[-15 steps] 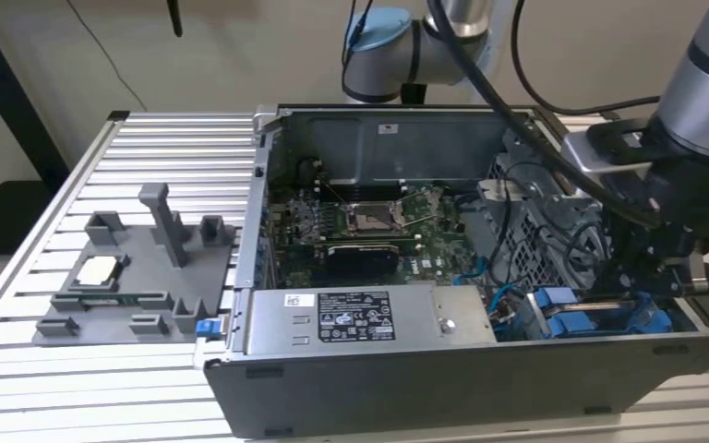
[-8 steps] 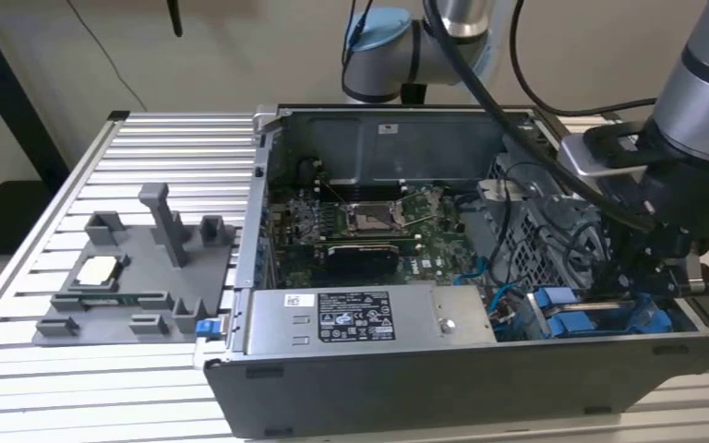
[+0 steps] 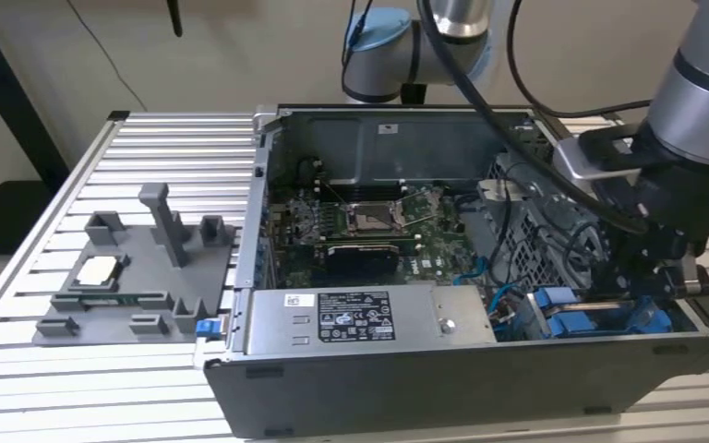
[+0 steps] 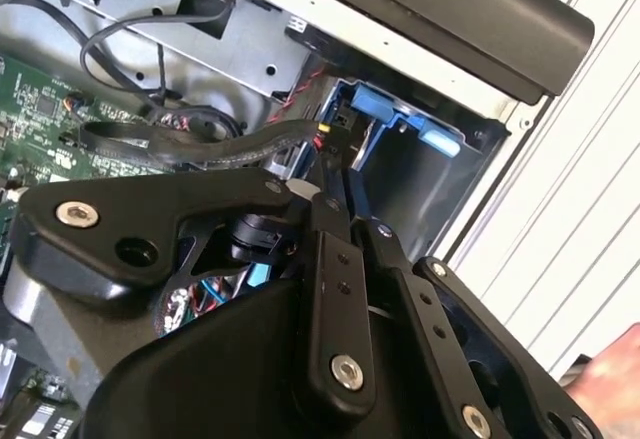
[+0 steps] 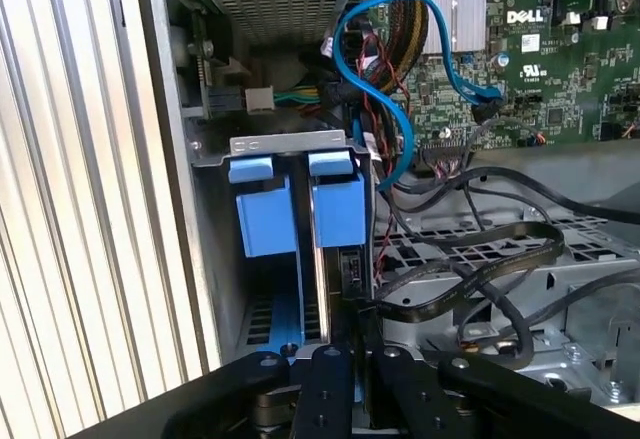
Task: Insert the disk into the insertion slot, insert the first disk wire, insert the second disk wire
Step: 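Insert the second disk wire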
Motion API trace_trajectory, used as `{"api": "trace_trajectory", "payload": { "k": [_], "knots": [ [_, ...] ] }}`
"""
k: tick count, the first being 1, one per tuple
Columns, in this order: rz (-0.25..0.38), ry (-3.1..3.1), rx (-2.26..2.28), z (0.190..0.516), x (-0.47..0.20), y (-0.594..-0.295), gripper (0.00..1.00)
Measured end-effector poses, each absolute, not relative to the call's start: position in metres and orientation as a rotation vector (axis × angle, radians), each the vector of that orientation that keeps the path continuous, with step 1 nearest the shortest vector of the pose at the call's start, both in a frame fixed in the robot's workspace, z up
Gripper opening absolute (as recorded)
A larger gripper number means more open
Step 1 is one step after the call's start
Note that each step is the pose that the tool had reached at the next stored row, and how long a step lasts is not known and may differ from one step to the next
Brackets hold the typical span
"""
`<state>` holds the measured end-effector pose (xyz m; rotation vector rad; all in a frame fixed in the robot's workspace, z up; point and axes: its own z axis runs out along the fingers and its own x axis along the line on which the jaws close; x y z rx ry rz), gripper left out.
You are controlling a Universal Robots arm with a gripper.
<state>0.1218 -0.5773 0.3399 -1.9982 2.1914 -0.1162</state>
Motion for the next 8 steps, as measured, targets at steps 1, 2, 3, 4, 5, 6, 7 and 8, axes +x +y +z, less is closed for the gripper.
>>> {"api": "trace_trajectory", "payload": {
  "k": [1, 2, 3, 4, 5, 6, 7, 8],
  "knots": [
    [-0.117, 2.191, -1.998, 0.3399, 0.121, -0.5771, 0.16],
    [-0.117, 2.191, -1.997, 0.3398, 0.1201, -0.5771, 0.16],
    [-0.117, 2.191, -1.997, 0.3398, 0.1191, -0.577, 0.16],
    [-0.117, 2.192, -1.996, 0.3398, 0.1178, -0.5769, 0.16],
    [-0.117, 2.192, -1.995, 0.3397, 0.1165, -0.5767, 0.18],
    [-0.118, 2.193, -1.993, 0.3395, 0.1151, -0.5767, 0.18],
    [-0.118, 2.193, -1.992, 0.3395, 0.1138, -0.5766, 0.24],
    [-0.119, 2.193, -1.991, 0.3395, 0.1126, -0.5766, 0.24]
  ]
}}
